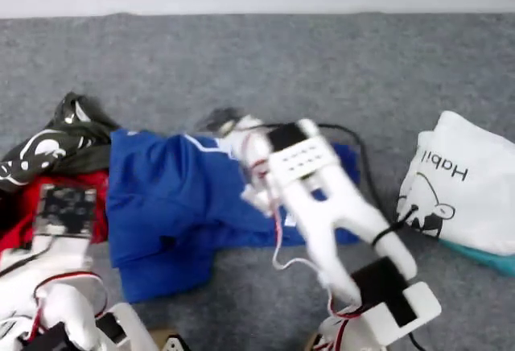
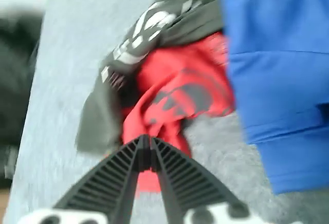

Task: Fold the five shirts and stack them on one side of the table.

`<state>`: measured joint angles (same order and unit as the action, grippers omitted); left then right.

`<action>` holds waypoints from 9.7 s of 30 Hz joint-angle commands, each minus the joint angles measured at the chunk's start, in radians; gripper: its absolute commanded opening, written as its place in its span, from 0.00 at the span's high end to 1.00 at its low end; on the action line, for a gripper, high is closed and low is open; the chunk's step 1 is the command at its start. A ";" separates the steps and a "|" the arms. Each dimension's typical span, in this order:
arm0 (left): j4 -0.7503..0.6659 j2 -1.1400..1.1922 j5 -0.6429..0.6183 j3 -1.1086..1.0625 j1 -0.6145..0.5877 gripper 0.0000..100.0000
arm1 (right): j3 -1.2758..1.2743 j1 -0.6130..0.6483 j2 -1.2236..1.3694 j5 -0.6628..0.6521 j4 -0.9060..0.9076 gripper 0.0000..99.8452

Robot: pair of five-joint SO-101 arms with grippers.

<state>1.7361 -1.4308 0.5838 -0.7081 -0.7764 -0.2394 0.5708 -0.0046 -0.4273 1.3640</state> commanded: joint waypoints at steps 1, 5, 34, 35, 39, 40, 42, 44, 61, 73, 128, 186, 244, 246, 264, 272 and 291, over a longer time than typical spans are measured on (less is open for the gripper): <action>-0.026 0.015 -0.020 0.001 -0.141 1.00 | 0.130 0.104 -0.005 0.011 -0.015 0.94; -0.026 0.066 -0.020 -0.024 -0.190 0.99 | 0.181 0.194 0.005 0.011 -0.022 0.81; -0.026 0.161 -0.021 -0.031 -0.186 0.99 | 0.522 0.496 0.513 0.011 -0.035 0.85; -0.026 0.163 -0.021 -0.031 -0.186 0.99 | 0.537 0.496 0.527 0.011 -0.025 0.85; -0.028 0.166 -0.023 -0.031 -0.186 0.99 | 0.597 0.493 0.562 0.005 0.047 0.96; -0.028 0.166 -0.023 -0.031 -0.186 0.99 | 0.618 0.492 0.572 0.005 0.079 0.99; -0.028 0.166 -0.023 -0.033 -0.184 0.99 | 0.654 0.492 0.581 0.005 0.150 0.98; -0.028 0.166 -0.023 -0.033 -0.184 0.99 | 0.674 0.492 0.579 0.005 0.200 0.99; -0.028 0.166 -0.023 -0.033 -0.184 0.99 | 0.678 0.489 0.575 -0.031 0.360 0.99; -0.028 0.164 -0.023 -0.033 -0.184 0.99 | 0.775 0.487 0.544 0.048 0.432 0.80; -0.341 1.131 -0.021 0.335 0.161 0.94 | 0.433 -0.265 0.081 0.052 0.433 0.99; 0.018 1.893 -0.100 1.529 0.183 1.00 | 0.433 -0.337 0.008 0.147 0.430 0.99; 0.014 2.065 -0.232 1.359 0.618 0.99 | 0.446 -0.341 0.524 0.186 0.430 0.99; 0.015 2.059 -0.233 1.359 0.601 0.99 | 0.394 -0.343 0.522 0.186 0.429 0.99; 0.015 2.058 -0.265 1.366 0.520 0.99 | 0.218 -0.613 0.518 -0.011 0.252 0.99; 0.018 2.024 -0.265 1.405 0.514 0.99 | 0.249 -0.490 0.377 -0.005 0.341 0.99; 0.017 1.415 -0.110 0.949 0.049 0.99 | 0.396 0.131 0.176 0.069 0.305 0.99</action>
<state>1.7300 0.0928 0.3966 0.2877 -0.6214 0.1120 0.6183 0.2163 -0.3705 1.7139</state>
